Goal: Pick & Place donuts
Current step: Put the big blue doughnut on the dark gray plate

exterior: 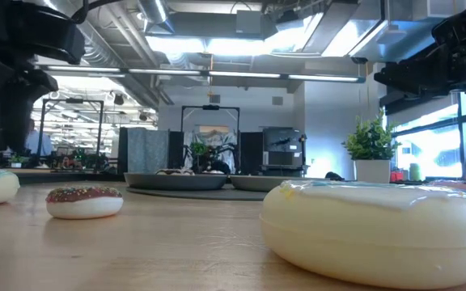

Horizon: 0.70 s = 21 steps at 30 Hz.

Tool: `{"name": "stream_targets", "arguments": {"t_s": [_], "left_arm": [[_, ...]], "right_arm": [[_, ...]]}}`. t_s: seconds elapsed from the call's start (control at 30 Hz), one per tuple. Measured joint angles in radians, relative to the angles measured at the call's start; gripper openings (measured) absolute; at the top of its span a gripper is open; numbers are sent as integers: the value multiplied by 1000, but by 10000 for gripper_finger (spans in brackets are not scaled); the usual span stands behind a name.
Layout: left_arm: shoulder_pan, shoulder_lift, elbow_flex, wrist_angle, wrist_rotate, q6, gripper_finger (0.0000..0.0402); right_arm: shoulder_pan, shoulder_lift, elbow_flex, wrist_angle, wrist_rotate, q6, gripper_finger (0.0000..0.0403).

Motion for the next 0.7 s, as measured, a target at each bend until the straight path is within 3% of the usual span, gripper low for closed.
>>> {"name": "stream_targets", "arguments": {"t_s": [0.37, 0.7], "left_arm": [[0, 0, -44, 9, 75, 39, 181], [0, 0, -111, 58, 74, 32, 167]], "right_arm": [[0, 0, 0, 0, 0, 0, 136], [0, 0, 0, 0, 0, -1, 136]]}}
